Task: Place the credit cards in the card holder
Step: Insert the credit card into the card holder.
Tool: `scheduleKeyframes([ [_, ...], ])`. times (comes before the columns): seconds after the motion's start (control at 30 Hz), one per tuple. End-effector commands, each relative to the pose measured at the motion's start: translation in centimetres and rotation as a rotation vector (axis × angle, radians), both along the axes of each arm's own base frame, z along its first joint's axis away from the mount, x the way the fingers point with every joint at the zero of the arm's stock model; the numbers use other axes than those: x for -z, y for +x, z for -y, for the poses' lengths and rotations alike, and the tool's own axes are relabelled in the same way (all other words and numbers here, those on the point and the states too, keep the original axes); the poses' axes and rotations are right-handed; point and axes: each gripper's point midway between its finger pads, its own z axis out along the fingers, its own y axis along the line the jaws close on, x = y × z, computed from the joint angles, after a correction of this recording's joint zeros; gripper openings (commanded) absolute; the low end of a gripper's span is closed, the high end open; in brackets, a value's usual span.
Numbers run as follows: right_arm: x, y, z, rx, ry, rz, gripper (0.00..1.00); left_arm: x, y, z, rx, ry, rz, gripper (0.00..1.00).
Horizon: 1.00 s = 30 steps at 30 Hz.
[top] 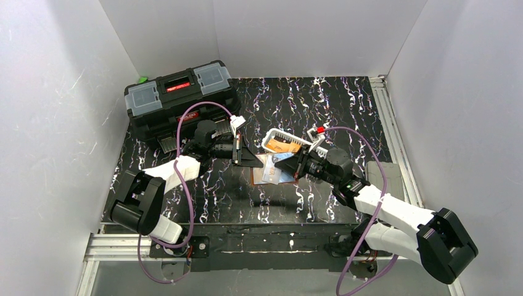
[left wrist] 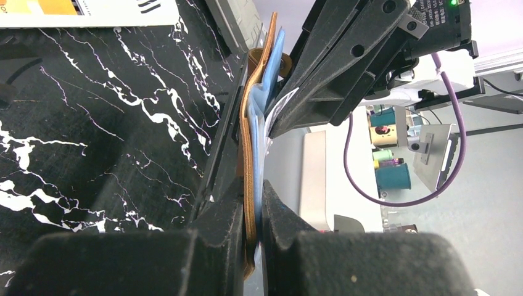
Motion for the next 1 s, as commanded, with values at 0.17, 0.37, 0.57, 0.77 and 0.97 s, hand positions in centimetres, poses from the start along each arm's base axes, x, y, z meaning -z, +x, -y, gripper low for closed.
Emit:
scheduleKeyframes([
  [0.17, 4.3, -2.3, 0.9, -0.081, -0.174, -0.077, 0.01, -5.3, -1.4, 0.2, 0.085, -0.11, 0.185, 0.0],
  [0.37, 4.7, -2.9, 0.6, -0.131, -0.19, -0.087, 0.01, -5.5, -1.6, 0.3, 0.094, -0.115, 0.191, 0.0],
  [0.57, 5.0, -3.0, 0.3, -0.189, -0.227, -0.094, 0.01, -5.8, -2.4, 0.4, 0.137, -0.127, 0.205, 0.0],
  [0.77, 5.4, -2.9, 1.2, -0.183, -0.249, -0.113, 0.01, -5.8, -2.7, 0.4, 0.148, -0.13, 0.207, 0.0],
  [0.97, 5.6, -2.2, 3.0, -0.138, -0.282, -0.118, 0.01, -5.9, -2.5, 0.5, 0.137, -0.129, 0.211, 0.0],
])
